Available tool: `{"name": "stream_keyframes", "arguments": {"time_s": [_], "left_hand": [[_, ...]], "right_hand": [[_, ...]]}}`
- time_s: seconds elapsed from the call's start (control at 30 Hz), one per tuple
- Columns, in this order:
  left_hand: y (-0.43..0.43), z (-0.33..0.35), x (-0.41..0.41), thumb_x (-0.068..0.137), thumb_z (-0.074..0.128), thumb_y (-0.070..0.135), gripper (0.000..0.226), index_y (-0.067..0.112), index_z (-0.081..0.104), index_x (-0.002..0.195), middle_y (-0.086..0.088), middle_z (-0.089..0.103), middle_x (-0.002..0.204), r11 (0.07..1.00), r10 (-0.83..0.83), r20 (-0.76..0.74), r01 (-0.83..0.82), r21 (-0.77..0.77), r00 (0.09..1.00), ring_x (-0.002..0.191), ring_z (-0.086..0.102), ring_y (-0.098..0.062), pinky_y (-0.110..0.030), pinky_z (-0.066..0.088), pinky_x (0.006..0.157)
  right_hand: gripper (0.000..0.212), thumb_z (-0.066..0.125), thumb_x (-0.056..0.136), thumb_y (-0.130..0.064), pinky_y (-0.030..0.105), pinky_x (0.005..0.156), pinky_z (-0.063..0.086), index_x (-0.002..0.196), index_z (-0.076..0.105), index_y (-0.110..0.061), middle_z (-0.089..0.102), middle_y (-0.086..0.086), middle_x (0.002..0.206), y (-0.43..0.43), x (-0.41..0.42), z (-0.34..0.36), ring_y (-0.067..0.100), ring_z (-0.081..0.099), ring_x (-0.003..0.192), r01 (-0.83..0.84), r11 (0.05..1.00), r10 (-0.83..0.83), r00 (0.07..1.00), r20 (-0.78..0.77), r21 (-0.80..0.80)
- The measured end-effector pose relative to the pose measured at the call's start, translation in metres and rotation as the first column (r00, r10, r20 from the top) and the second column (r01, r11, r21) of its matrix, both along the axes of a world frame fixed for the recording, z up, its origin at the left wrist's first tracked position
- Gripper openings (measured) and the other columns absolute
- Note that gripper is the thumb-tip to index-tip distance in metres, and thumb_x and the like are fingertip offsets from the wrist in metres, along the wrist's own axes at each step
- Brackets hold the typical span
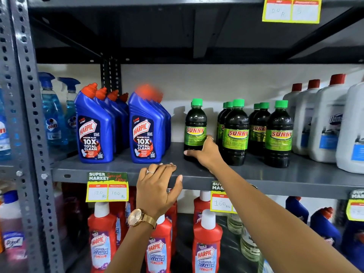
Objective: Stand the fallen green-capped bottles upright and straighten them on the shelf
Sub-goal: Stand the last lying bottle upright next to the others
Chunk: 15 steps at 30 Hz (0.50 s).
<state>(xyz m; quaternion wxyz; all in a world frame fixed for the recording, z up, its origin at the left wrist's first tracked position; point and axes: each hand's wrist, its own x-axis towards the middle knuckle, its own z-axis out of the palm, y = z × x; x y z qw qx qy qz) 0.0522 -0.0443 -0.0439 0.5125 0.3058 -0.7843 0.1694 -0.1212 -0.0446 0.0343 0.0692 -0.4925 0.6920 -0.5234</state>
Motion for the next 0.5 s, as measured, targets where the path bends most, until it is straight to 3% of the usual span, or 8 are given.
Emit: {"name": "stream_keyframes", "arguments": {"time_s": [0.1, 0.2, 0.37, 0.5], "left_hand": [[0.0016, -0.0001, 0.0002, 0.088, 0.045, 0.041, 0.040, 0.014, 0.071, 0.099, 0.002, 0.074, 0.101, 1.000, 0.001, 0.010, -0.002, 0.024, 1.000, 0.088, 0.063, -0.020, -0.030, 0.036, 0.077], [0.0028, 0.0007, 0.0008, 0.088, 0.044, 0.042, 0.040, 0.014, 0.071, 0.099, 0.002, 0.073, 0.102, 0.999, -0.004, 0.011, 0.003, 0.050, 1.000, 0.089, 0.063, -0.021, -0.030, 0.035, 0.078], [0.0041, 0.0021, 0.0010, 0.088, 0.044, 0.041, 0.040, 0.014, 0.071, 0.098, 0.001, 0.074, 0.100, 0.998, -0.009, 0.008, 0.008, 0.057, 1.000, 0.088, 0.063, -0.022, -0.030, 0.033, 0.077], [0.0041, 0.0015, 0.0011, 0.088, 0.044, 0.042, 0.041, 0.014, 0.071, 0.099, 0.000, 0.074, 0.100, 0.998, -0.008, 0.009, 0.007, 0.064, 1.000, 0.089, 0.063, -0.021, -0.029, 0.034, 0.078]], "right_hand": [[0.099, 0.088, 0.057, -0.047, 0.048, 0.100, 0.046, 0.130, 0.039, -0.001, 0.052, 0.020, 0.130, 0.0018, 0.0056, 0.0014, 0.038, 0.052, 0.120, 0.088, 0.996, -0.086, 0.988, -0.128, 0.012], [0.110, 0.087, 0.052, -0.055, 0.046, 0.101, 0.046, 0.134, 0.036, -0.002, 0.048, 0.019, 0.133, 0.0042, 0.0078, 0.0023, 0.036, 0.050, 0.123, 0.094, 0.996, -0.092, 0.990, -0.105, 0.013], [0.092, 0.090, 0.056, -0.041, 0.041, 0.091, 0.051, 0.125, 0.043, -0.002, 0.056, 0.017, 0.124, 0.0052, 0.0074, 0.0026, 0.034, 0.057, 0.114, 0.123, 0.992, -0.124, 0.981, -0.149, -0.020], [0.077, 0.087, 0.060, -0.030, 0.041, 0.088, 0.054, 0.120, 0.049, -0.001, 0.062, 0.015, 0.119, 0.0060, 0.0072, 0.0028, 0.032, 0.061, 0.108, 0.090, 0.995, -0.093, 0.994, -0.064, -0.044]]}}
